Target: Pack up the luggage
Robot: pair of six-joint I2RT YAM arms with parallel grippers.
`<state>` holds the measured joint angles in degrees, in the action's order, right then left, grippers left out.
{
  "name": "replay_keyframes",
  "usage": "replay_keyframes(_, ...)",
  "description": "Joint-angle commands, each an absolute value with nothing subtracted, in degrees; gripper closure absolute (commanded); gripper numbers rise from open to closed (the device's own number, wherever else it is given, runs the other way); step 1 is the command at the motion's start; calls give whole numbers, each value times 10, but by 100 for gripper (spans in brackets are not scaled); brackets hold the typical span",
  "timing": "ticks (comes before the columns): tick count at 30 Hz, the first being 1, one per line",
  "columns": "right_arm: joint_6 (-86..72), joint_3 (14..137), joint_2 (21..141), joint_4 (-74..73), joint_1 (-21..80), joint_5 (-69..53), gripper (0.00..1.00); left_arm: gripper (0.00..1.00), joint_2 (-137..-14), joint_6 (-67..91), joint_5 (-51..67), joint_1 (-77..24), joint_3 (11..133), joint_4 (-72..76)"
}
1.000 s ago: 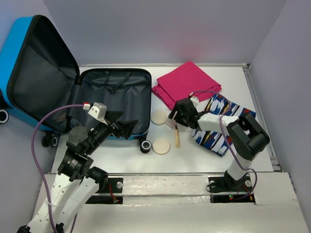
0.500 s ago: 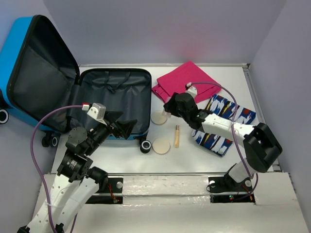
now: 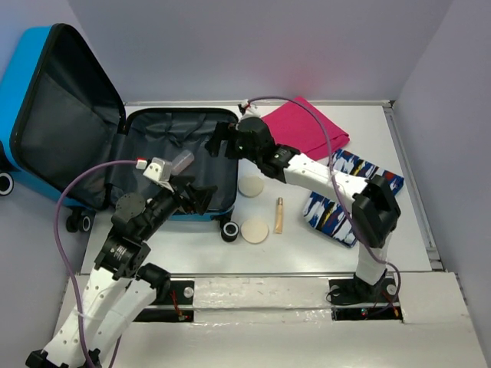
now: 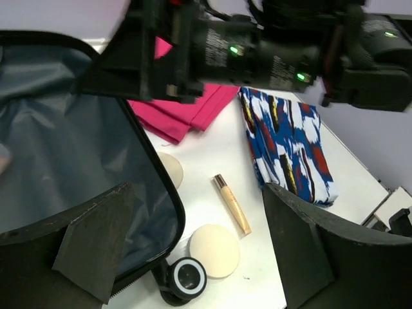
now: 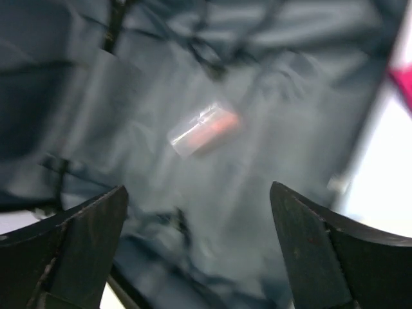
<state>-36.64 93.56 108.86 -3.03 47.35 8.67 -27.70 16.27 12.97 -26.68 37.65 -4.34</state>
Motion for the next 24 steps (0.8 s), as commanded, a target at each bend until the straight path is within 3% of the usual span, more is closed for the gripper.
replay_keyframes(1, -338, 821, 949, -47, 458, 139, 10, 8, -324, 201, 158, -270, 403, -5)
replay_keyframes(5, -345, 657, 794, -52, 441, 213, 24, 14, -386, 281, 224, -300, 397, 77)
replay_keyframes(9, -380, 514, 622, -104, 376, 255, 35, 15, -490, 272, 13, -487, 434, 73)
replay_keyframes(10, -388, 497, 560, -124, 367, 261, 36, 15, -551, 263, -24, -543, 466, 49)
replay_keyframes(11, -392, 481, 560, -143, 359, 271, 36, 15, -552, 263, -47, -543, 481, 49)
replay_keyframes(14, -396, 442, 445, -226, 348, 310, 39, 20, -702, 252, -119, -609, 533, 12)
replay_keyframes(24, -403, 408, 331, -301, 343, 339, 39, 29, -955, 256, -221, -635, 628, 1)
